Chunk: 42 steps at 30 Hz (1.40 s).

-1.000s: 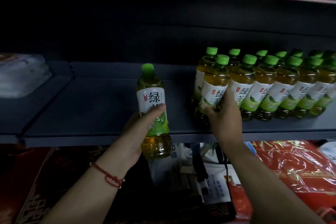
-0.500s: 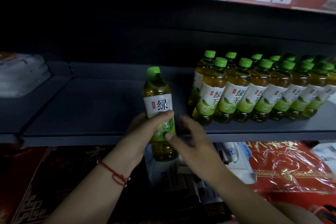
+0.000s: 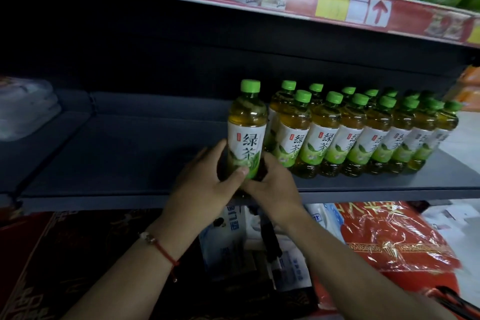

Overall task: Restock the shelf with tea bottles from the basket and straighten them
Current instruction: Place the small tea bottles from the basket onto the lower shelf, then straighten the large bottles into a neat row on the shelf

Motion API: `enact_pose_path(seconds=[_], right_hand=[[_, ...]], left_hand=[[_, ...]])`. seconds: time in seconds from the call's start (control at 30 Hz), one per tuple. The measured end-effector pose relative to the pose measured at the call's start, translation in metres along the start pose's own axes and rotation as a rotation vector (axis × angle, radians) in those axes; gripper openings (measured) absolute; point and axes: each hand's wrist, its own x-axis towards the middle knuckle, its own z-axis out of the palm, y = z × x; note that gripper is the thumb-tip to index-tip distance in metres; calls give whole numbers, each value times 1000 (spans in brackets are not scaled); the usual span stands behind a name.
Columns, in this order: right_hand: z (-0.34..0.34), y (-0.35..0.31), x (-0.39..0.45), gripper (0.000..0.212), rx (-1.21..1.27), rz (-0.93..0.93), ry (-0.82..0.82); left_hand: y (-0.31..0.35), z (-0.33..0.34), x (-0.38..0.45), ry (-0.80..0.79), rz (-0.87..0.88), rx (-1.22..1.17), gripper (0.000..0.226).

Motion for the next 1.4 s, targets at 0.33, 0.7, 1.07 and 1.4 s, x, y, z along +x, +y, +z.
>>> enact_pose_path(seconds=[0.33, 0.7, 1.07, 1.4], right_hand=[[37, 17, 64, 55, -18, 94, 221], [50, 20, 74, 55, -60, 212, 236], [-20, -15, -21, 76, -682, -70, -247], [-78, -73, -86, 80, -891, -183, -279]], left_hand=[[-22, -1, -13, -22, 51, 490, 66], [-35, 1, -12, -46, 41, 583, 66], [-15, -14, -45, -53, 89, 974, 65], [47, -52, -82, 13, 220, 1005, 71]])
